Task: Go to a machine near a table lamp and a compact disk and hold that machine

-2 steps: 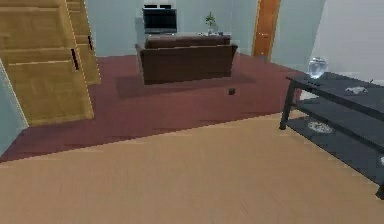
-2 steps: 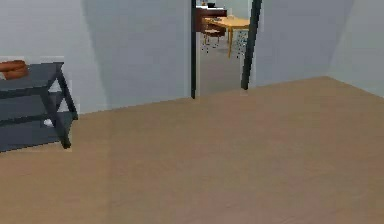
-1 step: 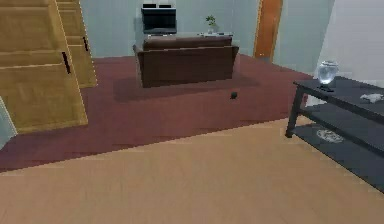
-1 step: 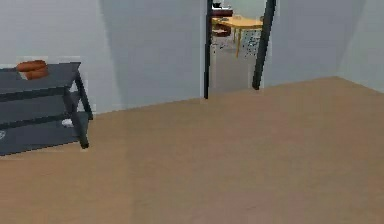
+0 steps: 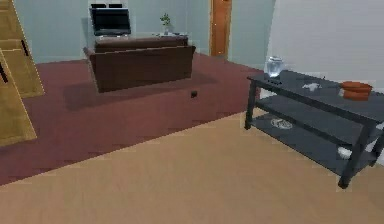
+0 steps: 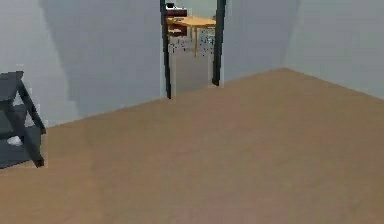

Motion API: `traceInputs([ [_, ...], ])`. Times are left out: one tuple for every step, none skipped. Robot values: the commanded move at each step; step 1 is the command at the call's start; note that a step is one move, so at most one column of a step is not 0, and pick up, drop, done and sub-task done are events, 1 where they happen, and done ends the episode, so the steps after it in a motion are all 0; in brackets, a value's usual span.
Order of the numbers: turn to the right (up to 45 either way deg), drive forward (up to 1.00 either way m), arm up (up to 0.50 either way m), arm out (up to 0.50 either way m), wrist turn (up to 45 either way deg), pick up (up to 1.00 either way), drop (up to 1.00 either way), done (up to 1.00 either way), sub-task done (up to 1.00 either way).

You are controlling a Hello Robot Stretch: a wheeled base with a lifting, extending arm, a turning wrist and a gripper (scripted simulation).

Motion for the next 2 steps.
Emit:
traceInputs([
  [3.0, 0.00, 0.00, 0.00, 0.0, 0.00, 0.00, 0.00, 0.00],
  [0.0, 1.00, 0.00, 0.00, 0.0, 0.00, 0.00, 0.00, 0.00],
])
